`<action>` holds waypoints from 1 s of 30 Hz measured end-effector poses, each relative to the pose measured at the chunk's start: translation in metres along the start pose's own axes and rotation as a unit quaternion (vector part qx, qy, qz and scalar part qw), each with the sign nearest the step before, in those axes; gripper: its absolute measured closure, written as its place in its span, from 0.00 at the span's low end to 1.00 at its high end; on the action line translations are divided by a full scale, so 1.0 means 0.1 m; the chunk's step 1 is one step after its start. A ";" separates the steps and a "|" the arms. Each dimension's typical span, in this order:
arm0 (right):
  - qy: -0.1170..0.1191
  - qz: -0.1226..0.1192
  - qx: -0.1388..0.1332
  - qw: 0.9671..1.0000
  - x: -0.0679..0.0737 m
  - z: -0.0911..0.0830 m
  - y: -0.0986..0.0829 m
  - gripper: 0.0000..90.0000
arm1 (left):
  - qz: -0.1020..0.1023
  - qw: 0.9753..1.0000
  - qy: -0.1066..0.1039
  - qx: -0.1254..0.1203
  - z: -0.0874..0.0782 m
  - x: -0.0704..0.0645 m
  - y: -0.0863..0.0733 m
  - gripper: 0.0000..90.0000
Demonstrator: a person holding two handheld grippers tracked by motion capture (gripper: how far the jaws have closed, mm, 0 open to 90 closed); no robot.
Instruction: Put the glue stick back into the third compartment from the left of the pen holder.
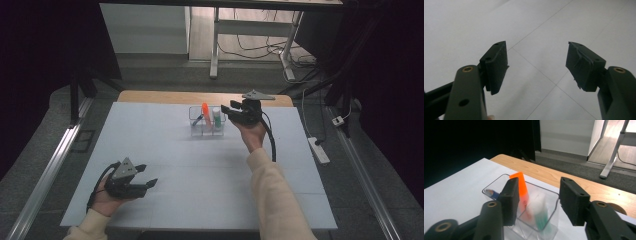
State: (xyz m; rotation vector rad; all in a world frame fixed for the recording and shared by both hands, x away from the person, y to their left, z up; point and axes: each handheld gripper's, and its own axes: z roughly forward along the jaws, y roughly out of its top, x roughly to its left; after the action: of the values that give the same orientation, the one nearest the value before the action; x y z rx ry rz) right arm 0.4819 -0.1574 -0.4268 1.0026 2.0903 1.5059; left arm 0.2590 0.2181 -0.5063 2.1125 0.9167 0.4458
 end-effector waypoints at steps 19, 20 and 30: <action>0.034 -0.043 0.011 0.998 0.15 -0.97 -0.57 0.50 | -0.013 1.000 -0.002 0.000 0.00 0.02 0.01 0.37; 0.033 -0.043 0.013 0.998 0.15 -1.01 -0.61 0.49 | -0.013 1.000 -0.003 0.001 0.01 0.02 0.01 0.37; 0.035 -0.058 0.059 0.996 0.09 -1.55 -1.11 0.45 | -0.019 1.000 -0.007 0.004 0.04 0.03 0.02 0.37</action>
State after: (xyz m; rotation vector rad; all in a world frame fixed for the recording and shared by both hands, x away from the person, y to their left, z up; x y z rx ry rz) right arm 0.3372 -0.2726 -0.4739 0.8634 2.2671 1.3943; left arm 0.2641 0.2174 -0.5068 2.0981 0.9509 0.4087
